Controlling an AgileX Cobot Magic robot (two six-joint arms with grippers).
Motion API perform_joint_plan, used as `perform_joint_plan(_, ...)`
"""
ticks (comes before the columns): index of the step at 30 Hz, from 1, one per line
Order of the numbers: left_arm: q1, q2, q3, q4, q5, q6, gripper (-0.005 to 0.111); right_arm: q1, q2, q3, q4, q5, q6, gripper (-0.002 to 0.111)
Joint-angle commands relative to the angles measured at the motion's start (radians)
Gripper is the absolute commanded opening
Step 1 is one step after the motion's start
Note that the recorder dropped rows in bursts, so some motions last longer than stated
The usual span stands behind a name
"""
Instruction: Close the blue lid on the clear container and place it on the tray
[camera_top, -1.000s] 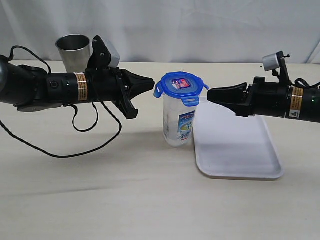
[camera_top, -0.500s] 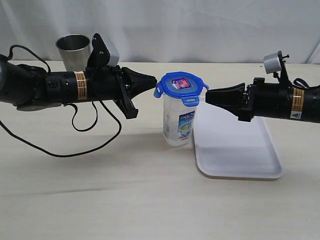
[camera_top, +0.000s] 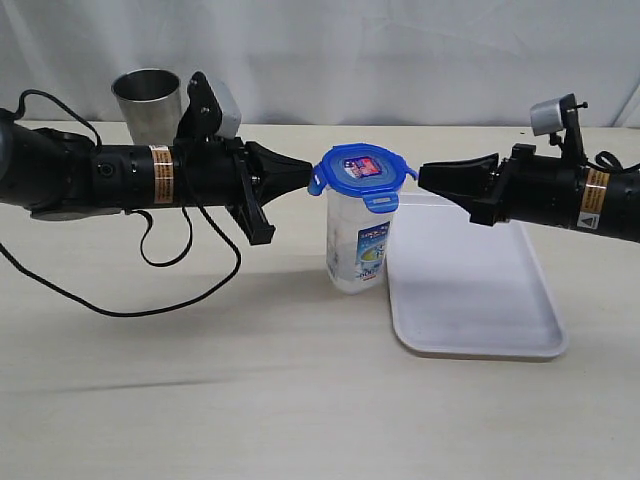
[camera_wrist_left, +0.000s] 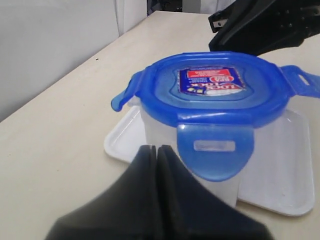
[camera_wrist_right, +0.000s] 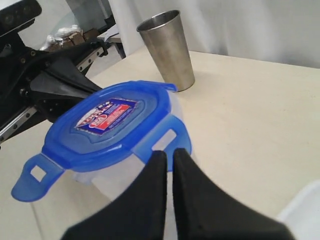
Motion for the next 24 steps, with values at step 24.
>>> perform_joint_plan(24,-0.002,-0.076,-0.007,0.097,0.057,-0.124,0.000,-0.001,-0.001,-0.001,-0.080,-0.041,-0.019,0.005)
